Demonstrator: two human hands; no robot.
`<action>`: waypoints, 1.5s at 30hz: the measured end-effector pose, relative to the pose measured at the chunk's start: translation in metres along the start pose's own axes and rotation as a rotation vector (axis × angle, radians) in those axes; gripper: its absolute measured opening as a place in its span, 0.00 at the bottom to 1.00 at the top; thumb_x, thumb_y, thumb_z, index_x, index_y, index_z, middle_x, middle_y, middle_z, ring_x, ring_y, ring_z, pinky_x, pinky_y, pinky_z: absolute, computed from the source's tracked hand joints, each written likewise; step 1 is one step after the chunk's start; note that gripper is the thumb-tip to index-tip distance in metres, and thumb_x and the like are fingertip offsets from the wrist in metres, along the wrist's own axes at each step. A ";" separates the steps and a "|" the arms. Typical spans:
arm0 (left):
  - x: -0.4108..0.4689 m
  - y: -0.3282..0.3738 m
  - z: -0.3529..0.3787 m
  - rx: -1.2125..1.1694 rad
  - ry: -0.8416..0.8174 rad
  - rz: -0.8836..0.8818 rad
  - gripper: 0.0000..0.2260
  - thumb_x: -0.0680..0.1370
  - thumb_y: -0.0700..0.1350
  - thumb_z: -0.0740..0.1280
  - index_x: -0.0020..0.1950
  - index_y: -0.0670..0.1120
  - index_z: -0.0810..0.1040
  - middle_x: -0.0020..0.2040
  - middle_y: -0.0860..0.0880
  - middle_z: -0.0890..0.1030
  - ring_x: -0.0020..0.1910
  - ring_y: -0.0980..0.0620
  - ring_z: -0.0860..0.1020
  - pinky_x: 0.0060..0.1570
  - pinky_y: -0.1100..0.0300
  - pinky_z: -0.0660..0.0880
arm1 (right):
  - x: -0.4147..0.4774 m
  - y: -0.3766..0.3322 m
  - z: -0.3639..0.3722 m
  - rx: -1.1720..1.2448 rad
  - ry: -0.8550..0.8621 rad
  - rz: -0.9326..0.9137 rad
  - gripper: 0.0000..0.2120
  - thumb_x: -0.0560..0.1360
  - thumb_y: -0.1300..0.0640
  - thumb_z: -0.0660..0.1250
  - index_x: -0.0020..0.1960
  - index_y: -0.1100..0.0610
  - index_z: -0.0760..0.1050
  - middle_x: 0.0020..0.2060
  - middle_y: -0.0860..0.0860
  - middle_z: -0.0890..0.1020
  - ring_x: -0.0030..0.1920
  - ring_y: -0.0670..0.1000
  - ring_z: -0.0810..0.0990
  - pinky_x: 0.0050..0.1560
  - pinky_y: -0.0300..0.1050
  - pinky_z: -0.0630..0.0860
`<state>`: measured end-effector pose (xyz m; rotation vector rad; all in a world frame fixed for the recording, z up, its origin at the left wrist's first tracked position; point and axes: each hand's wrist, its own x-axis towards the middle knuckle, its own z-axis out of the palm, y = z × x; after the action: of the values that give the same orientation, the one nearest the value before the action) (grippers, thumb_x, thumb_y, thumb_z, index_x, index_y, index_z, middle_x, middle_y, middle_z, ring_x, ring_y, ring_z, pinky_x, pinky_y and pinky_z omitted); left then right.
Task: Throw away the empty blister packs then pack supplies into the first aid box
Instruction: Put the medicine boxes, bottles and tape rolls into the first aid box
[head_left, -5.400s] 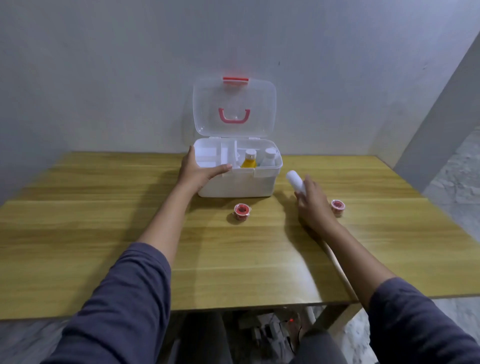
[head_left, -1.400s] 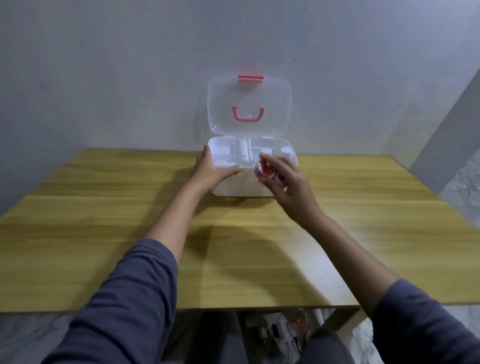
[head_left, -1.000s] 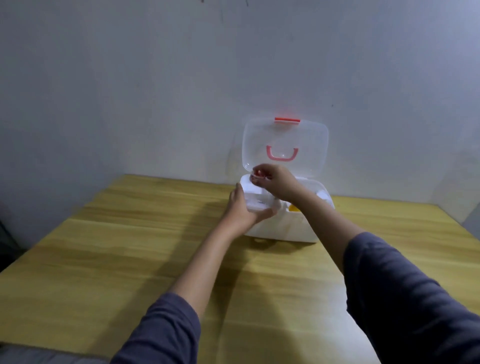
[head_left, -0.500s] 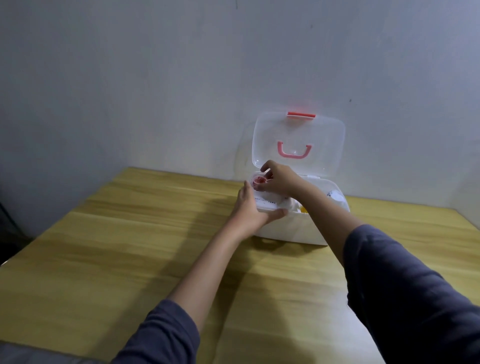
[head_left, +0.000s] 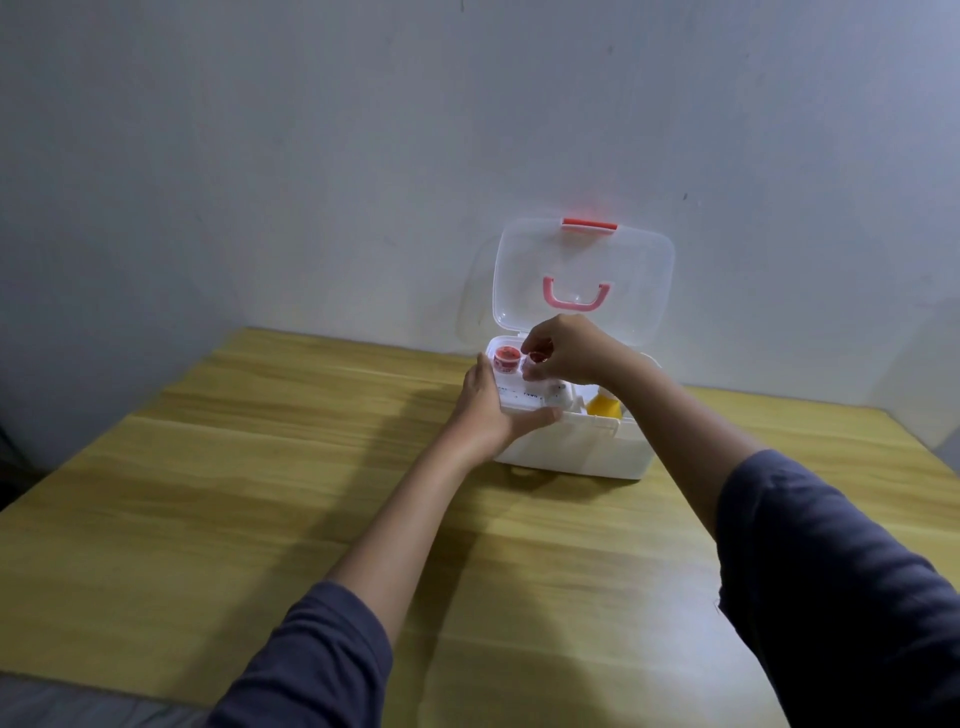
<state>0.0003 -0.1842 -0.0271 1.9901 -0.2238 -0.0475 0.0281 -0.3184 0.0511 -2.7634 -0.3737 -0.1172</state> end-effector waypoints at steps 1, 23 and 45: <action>-0.002 0.001 0.000 0.000 -0.003 -0.001 0.49 0.64 0.59 0.81 0.77 0.44 0.62 0.73 0.45 0.69 0.72 0.45 0.71 0.71 0.46 0.72 | 0.000 -0.001 0.001 0.014 0.011 -0.007 0.16 0.69 0.59 0.72 0.56 0.62 0.78 0.51 0.57 0.83 0.50 0.56 0.80 0.54 0.47 0.78; 0.004 -0.005 0.002 -0.037 0.003 0.025 0.58 0.53 0.69 0.75 0.78 0.49 0.61 0.73 0.46 0.70 0.71 0.46 0.74 0.69 0.45 0.75 | 0.006 0.001 0.014 0.181 0.166 0.080 0.17 0.66 0.52 0.74 0.48 0.65 0.80 0.46 0.59 0.84 0.47 0.56 0.81 0.50 0.48 0.78; 0.018 -0.018 0.006 -0.006 0.024 0.028 0.61 0.49 0.78 0.75 0.77 0.54 0.63 0.71 0.46 0.75 0.69 0.45 0.77 0.66 0.42 0.78 | 0.002 0.002 0.007 0.146 0.215 0.053 0.14 0.72 0.54 0.69 0.52 0.63 0.81 0.50 0.57 0.84 0.48 0.54 0.82 0.54 0.46 0.78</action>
<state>0.0194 -0.1860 -0.0447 1.9805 -0.2363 -0.0066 0.0313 -0.3176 0.0438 -2.5823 -0.2419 -0.3555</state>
